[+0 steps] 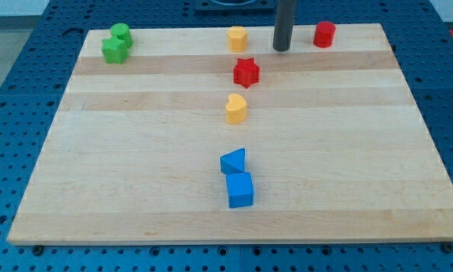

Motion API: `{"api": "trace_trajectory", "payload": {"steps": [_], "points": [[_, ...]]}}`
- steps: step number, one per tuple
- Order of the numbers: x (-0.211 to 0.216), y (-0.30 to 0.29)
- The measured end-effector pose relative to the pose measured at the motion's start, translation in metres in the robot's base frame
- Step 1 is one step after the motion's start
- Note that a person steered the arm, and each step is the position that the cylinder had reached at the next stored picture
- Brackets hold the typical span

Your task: Move yellow hexagon towards the center

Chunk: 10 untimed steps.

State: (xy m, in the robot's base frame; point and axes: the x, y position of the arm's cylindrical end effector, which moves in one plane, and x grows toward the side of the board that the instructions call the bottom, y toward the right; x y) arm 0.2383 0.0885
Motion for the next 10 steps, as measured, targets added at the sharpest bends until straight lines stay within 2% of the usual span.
{"api": "trace_trajectory", "payload": {"steps": [1, 3, 8, 10], "points": [[-0.025, -0.018], [-0.022, -0.123], [0.091, -0.126], [0.093, -0.146]]}}
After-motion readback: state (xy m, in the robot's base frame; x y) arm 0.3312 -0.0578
